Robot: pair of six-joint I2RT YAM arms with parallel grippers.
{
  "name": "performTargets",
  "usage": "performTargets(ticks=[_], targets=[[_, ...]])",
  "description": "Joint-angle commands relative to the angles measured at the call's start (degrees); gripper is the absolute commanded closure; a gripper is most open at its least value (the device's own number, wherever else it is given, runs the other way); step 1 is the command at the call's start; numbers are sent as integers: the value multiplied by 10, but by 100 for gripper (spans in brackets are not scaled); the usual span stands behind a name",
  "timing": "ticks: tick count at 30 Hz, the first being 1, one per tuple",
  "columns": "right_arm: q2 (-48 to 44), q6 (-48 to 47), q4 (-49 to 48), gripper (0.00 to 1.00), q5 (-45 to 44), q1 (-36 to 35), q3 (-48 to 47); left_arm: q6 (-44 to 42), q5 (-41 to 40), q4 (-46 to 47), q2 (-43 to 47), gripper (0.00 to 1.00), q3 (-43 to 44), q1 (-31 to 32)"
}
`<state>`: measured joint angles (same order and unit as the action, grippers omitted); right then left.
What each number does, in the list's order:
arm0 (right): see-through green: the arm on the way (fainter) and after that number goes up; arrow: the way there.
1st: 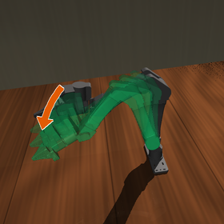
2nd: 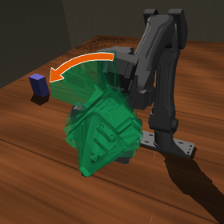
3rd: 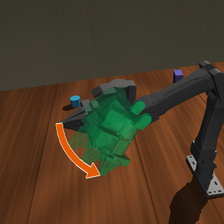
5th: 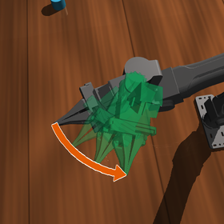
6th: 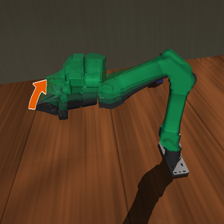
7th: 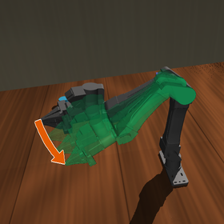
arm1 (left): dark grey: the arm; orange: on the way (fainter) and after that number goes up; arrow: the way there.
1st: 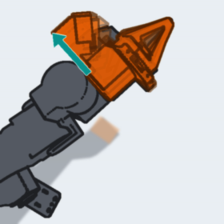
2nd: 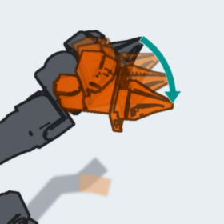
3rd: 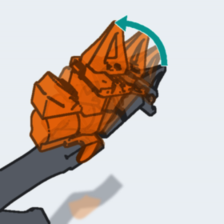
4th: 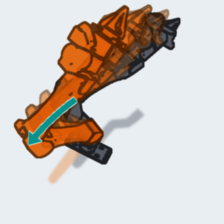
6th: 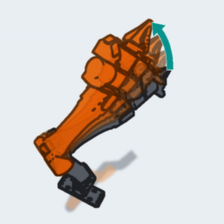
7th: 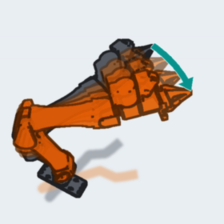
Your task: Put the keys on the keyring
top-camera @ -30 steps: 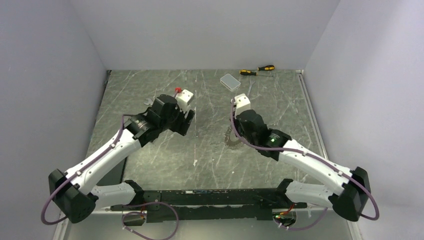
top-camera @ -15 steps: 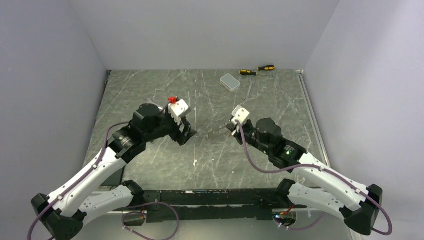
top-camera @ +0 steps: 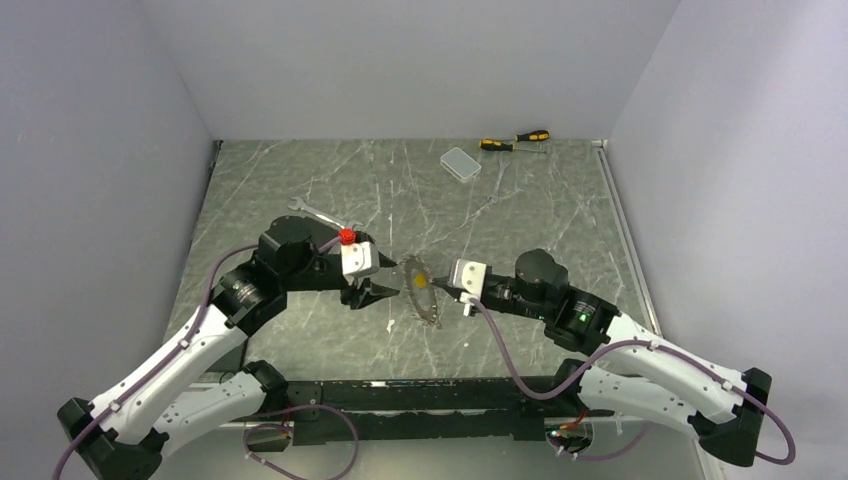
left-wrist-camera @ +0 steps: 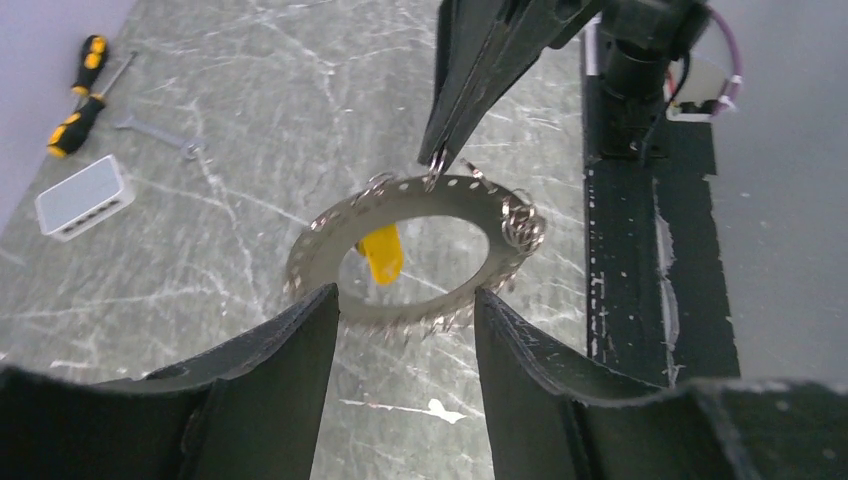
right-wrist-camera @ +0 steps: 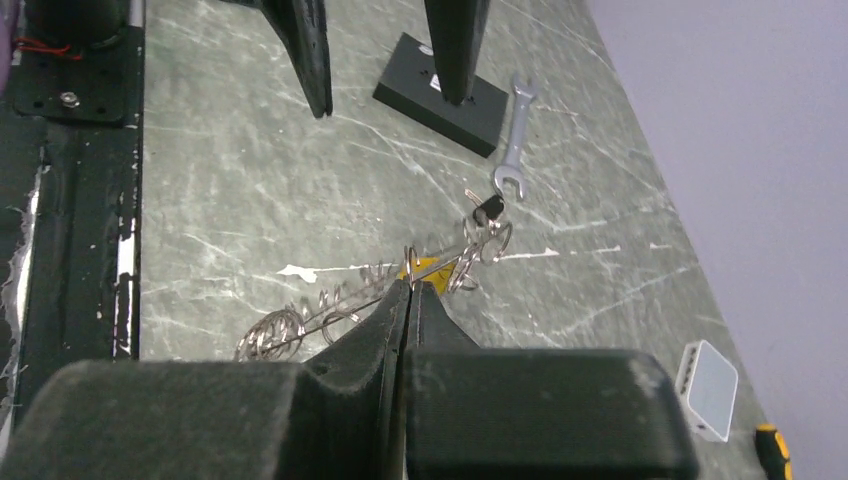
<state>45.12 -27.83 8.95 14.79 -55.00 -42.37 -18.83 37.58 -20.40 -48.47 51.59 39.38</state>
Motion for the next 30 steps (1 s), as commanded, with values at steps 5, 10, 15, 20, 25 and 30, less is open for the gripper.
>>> performTargets(ticks=[5, 10, 15, 20, 25, 30], targets=[[4, -88, -44, 100, 25, -43, -37, -43, 109, 17, -32, 49, 30, 2], [21, -116, -18, 100, 4, -65, -54, -42, 132, 18, -43, 57, 32, 2], [28, -123, -10, 100, -10, -79, -59, -23, 139, 36, -55, 58, 20, 2], [34, -139, -12, 100, -44, -103, -59, -23, 143, 47, -57, 58, 11, 3], [47, -172, -2, 100, -96, -133, -63, -49, 137, 12, -70, 58, 23, 3], [47, -185, -20, 100, -119, -146, -52, -48, 143, 8, -73, 58, 20, 4]])
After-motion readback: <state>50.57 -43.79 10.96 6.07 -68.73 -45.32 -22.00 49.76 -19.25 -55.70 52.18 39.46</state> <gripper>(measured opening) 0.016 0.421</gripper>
